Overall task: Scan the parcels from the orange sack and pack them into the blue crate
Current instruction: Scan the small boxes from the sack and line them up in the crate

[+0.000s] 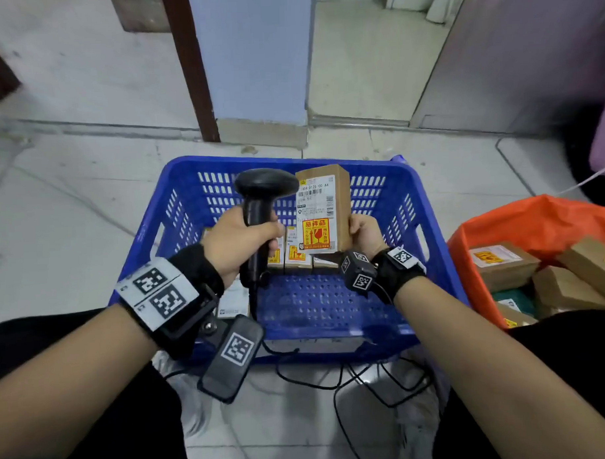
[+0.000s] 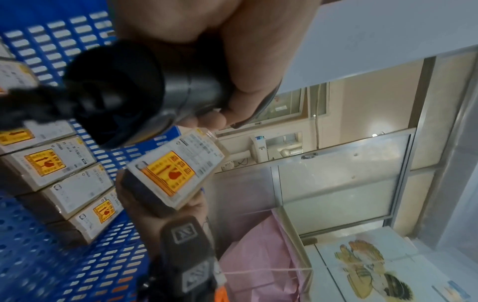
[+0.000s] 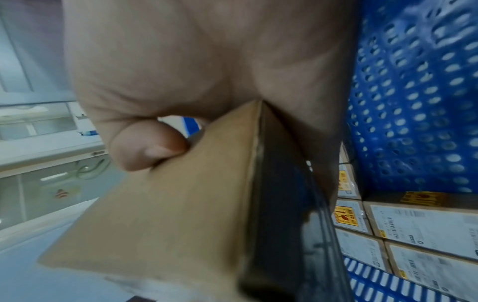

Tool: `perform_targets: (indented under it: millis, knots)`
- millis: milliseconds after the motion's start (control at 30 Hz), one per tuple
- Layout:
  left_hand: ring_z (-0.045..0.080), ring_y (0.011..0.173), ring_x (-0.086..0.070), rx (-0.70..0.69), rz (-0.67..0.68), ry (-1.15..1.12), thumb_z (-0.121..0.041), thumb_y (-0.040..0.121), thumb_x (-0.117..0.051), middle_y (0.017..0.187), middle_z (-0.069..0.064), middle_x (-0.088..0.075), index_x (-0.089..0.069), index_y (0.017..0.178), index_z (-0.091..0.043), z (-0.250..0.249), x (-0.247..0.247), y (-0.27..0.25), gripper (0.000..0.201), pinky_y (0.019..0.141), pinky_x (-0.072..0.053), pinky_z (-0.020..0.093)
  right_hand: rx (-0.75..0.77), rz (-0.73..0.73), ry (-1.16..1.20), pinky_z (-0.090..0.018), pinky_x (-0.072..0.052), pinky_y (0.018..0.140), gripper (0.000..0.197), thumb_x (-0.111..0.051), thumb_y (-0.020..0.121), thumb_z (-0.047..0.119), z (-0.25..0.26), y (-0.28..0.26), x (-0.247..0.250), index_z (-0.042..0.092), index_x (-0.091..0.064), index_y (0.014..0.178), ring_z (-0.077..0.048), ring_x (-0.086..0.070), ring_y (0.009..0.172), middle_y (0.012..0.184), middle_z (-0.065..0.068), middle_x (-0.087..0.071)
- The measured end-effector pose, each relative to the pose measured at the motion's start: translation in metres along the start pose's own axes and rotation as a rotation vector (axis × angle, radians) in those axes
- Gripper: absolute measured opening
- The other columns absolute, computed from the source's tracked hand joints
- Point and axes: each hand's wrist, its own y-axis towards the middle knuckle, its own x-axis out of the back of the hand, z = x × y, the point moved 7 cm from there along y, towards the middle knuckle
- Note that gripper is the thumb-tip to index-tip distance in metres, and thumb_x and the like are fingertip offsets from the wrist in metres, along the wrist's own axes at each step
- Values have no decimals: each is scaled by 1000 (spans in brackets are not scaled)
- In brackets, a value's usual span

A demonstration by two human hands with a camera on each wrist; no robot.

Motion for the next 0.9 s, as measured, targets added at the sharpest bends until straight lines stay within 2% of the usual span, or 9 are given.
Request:
perform_targets:
  millis: [67, 167, 267, 333, 433, 500, 600, 800, 900]
  knots:
    - [8, 51, -52, 16, 6, -9, 4, 87, -59, 71, 4, -52, -53, 88, -8, 2, 4, 1, 13, 54, -49, 21, -13, -3, 11, -44, -55, 75, 74, -64, 19, 6, -13, 17, -6, -2, -65, 92, -35, -64, 81, 93, -16, -64]
    - [8, 53, -53, 10, 8, 12, 2, 87, -60, 72, 4, -54, -54, 90, -8, 6, 10, 1, 11, 57, -49, 21, -6, -49, 17, -50, -45, 92, 80, -64, 22, 6, -25, 41, -3, -1, -61, 102, -38, -57, 94, 100, -17, -61]
    - [8, 54, -52, 46, -13, -5, 2, 88, -60, 74, 5, -51, -54, 90, -9, 18, 22, -1, 12, 58, -49, 23, 3, -59, 36, -61, -25, 109, 55, -54, 38, 5, -33, 52, -4, 2, -67, 91, -40, -48, 107, 105, -15, -59]
    - [8, 53, -52, 75, -25, -30, 4, 89, -58, 72, 4, -50, -52, 90, -9, 24, 29, -2, 14, 57, -49, 23, 1, -62, 39, -63, -28, 107, 54, -46, 44, 6, -39, 64, 4, 2, -65, 94, -40, -48, 107, 112, -15, -58]
    - [9, 53, -51, 89, -36, -60, 5, 89, -57, 69, 3, -50, -51, 92, -8, 29, 34, -2, 14, 55, -49, 22, -1, -27, 49, -55, -35, 101, 74, -62, 34, 5, -51, 85, 16, 0, -50, 107, -42, -40, 115, 127, -17, -46]
    - [9, 54, -51, 94, -38, -65, 5, 89, -57, 70, 4, -51, -51, 94, -6, 31, 35, 0, 14, 56, -49, 22, -28, 0, 68, -51, -41, 95, 77, -65, 29, 6, -57, 81, 11, -4, -55, 105, -41, -49, 109, 119, -18, -56]
    - [10, 55, -52, 104, -44, -48, 3, 89, -58, 72, 4, -52, -52, 96, -6, 32, 35, 0, 13, 58, -50, 23, -34, 21, 85, -54, -47, 94, 80, -62, 32, 5, -60, 69, -2, -3, -58, 111, -40, -58, 102, 111, -18, -63]
    - [11, 56, -52, 113, -23, -17, 2, 87, -59, 73, 5, -53, -53, 92, -7, 34, 29, 1, 13, 61, -49, 26, -61, 48, 83, -52, -52, 86, 66, -58, 35, 6, -65, 70, -6, -2, -66, 100, -40, -60, 97, 105, -19, -64]
    - [10, 56, -52, 120, -22, -16, 2, 87, -59, 75, 6, -53, -53, 92, -8, 35, 28, 0, 13, 61, -49, 25, -61, 93, 114, -47, -54, 82, 56, -59, 32, 6, -64, 74, -6, -1, -71, 86, -36, -65, 87, 93, -15, -70]
